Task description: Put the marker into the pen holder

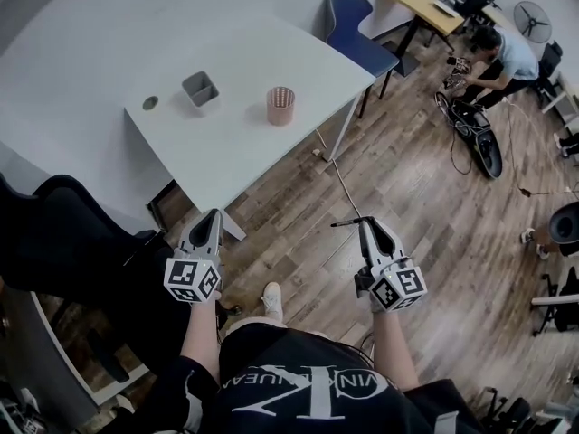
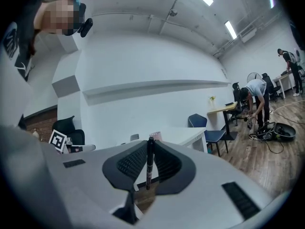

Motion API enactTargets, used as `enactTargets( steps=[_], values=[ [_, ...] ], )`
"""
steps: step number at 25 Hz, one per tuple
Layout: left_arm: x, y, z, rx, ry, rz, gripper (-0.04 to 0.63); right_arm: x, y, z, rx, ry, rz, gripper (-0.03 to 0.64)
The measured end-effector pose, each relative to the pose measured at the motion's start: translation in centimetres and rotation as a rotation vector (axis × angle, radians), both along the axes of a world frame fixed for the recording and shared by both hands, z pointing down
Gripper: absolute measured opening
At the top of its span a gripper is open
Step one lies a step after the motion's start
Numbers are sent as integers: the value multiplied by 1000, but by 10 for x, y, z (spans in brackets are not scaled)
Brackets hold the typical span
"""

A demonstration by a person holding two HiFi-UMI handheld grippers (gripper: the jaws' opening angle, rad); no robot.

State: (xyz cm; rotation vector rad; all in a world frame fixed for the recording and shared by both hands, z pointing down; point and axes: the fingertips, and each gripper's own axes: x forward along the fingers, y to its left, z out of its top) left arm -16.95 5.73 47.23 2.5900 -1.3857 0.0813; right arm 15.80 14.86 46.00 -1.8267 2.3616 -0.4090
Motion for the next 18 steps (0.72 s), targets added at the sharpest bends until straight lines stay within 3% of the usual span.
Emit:
enactTargets(
  steps=[6,11,18],
  values=[
    [4,-47,-2,7,0,47,16,-6,-36,3,0,-8,26,55],
    [5,-72,0,7,10,84,16,-13,-56,3,16,-75,68,55],
    [8,-86,8,1,18,97,16,-25,-80,4,18,-52,41,55]
  ],
)
